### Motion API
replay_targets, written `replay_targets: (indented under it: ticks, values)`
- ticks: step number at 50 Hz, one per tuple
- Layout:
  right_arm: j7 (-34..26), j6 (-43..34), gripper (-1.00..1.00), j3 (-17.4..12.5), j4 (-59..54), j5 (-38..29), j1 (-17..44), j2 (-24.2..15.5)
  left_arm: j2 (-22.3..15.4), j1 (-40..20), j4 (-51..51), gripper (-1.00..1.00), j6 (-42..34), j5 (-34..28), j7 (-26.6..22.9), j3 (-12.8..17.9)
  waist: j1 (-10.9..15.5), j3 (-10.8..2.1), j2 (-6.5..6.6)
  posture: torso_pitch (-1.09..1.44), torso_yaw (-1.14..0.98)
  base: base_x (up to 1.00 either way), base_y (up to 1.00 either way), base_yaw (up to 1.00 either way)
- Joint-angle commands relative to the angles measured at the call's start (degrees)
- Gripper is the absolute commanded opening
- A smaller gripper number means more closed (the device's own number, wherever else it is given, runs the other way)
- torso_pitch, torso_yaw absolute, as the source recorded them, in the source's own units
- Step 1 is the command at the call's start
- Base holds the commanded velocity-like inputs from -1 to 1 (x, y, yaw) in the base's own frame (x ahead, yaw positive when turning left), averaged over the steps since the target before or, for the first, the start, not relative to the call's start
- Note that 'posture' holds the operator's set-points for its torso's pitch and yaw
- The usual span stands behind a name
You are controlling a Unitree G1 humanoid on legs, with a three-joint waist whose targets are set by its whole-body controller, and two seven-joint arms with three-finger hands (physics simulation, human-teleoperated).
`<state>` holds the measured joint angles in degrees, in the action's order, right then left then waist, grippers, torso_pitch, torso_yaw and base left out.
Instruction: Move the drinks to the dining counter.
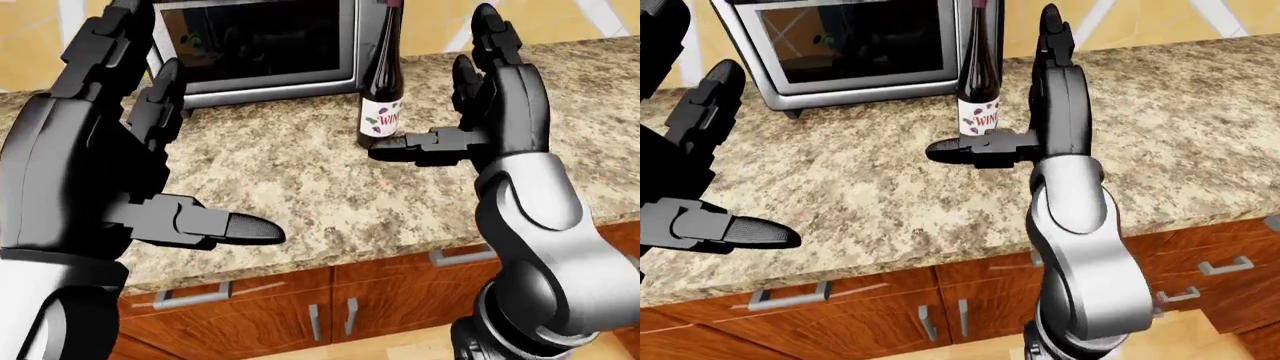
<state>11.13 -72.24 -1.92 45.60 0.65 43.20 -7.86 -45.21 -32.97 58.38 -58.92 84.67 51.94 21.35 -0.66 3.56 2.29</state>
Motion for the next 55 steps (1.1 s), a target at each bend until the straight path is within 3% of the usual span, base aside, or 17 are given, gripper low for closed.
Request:
replay_targets:
  ticks: [1,11,25,39,55]
  values:
    - [0.43,2.37,1.00,-0.17,-0.30,-2.36,1.56,0.40,-0.77,-0.75,0.04,1.00,1.86,-0.58,0.31,0.96,-0.10,-1.17,0.27,0.00,0.00,0.00,0.00,0.00]
    - [1.54,5.41,1.00,2.36,-10.37,-8.36,5.30,3.92,-0.97,-0.09,0.31,1.00,2.29,-0.71,-0.15,1.36,-0.33,-0.95,1.00,0.00,0.00,0.00,0.00,0.00]
    - [3.98,17.45,1.00,1.62,-30.55,-11.84,10.70,6.24,-0.59,0.29,0.39,1.00,2.49,-1.45,-0.75,1.43,-0.37,-1.02,1.66,0.00,0.00,0.00,0.00,0.00]
    - [8.66,24.74,1.00,0.46,-45.96,-9.47,16.34,7.48,-1.69,0.25,0.37,1.00,3.22,0.21,0.18,1.88,-0.27,-1.20,1.86,0.00,0.00,0.00,0.00,0.00]
    - [13.59,31.70,1.00,0.35,-55.97,-5.33,18.26,7.65,-2.09,-0.01,0.06,1.00,3.45,-0.06,-0.08,1.47,-0.21,-1.35,1.90,0.00,0.00,0.00,0.00,0.00]
